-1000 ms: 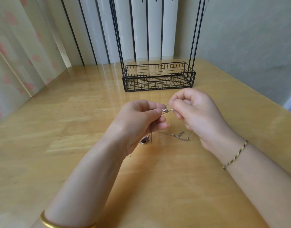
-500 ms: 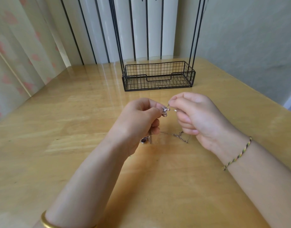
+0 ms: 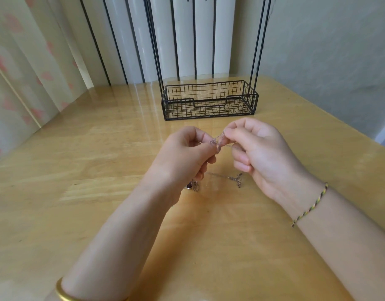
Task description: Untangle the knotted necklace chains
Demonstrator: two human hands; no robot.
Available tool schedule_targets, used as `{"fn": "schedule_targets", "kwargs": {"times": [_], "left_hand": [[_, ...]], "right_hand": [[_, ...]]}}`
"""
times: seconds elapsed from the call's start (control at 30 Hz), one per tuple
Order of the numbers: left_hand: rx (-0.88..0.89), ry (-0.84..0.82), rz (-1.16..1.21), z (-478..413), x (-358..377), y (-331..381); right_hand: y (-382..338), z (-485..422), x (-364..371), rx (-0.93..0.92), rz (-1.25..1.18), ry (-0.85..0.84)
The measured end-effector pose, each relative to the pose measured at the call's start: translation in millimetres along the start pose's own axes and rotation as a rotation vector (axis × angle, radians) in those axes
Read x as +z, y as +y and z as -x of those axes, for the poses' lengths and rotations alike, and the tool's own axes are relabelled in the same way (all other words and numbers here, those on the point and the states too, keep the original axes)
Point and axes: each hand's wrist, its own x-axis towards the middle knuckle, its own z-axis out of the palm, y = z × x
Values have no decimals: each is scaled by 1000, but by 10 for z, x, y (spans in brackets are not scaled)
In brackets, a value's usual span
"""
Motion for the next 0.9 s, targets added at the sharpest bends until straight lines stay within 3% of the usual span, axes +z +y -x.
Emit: {"fn": "schedule_targets", "kwargs": {"times": [0.27, 0.57, 0.9], "left_hand": [[6, 8, 22, -1, 11, 1], [-149, -98, 361, -20, -11, 49], [-229, -135, 511, -30, -38, 60]], "right_hand": [[42, -17, 8, 17, -29, 1], [37, -10, -5, 19, 114, -16], [2, 9, 2, 6, 80, -49]]}}
